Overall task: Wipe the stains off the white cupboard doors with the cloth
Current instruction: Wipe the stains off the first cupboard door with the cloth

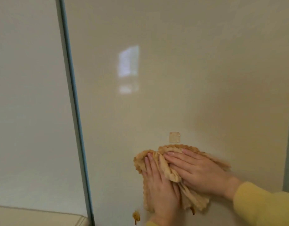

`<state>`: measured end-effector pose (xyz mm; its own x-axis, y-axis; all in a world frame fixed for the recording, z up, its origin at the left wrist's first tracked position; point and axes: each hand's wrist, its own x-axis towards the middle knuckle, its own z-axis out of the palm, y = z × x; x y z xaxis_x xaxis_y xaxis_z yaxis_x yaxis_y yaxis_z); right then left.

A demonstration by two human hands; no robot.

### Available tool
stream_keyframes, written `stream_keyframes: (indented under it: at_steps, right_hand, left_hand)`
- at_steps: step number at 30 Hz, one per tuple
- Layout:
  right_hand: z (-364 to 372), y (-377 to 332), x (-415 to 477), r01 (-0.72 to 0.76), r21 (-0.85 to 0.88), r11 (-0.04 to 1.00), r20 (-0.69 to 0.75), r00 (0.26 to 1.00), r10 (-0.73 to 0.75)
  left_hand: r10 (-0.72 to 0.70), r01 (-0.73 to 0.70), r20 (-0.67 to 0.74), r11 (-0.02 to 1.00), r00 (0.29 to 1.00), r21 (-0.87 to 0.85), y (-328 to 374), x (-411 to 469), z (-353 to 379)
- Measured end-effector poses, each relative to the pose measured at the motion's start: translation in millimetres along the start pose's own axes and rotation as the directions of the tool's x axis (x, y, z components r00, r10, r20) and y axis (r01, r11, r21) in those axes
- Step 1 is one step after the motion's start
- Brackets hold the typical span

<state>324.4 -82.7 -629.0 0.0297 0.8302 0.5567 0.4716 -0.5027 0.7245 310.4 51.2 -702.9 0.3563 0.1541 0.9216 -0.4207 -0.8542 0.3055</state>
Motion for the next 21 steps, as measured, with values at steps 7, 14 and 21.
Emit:
stream_keyframes:
  at_steps: [7,14,21]
  right_hand:
    - [-15,32,-68,-0.051,-0.086,0.995,-0.033,0.998,0.049]
    - [-28,33,-115,-0.220,-0.067,0.973,-0.067,0.974,0.216]
    - [-5,-17,-140,-0.477,0.032,0.879,-0.192,0.860,0.473]
  left_hand:
    - [0.103,-0.109,0.064,0.989,0.993,0.097,53,-9,28]
    - [0.290,-0.314,0.133,0.924,0.948,0.217,78,-16,45]
    - [0.568,-0.601,0.210,0.783,0.796,0.161,65,-19,48]
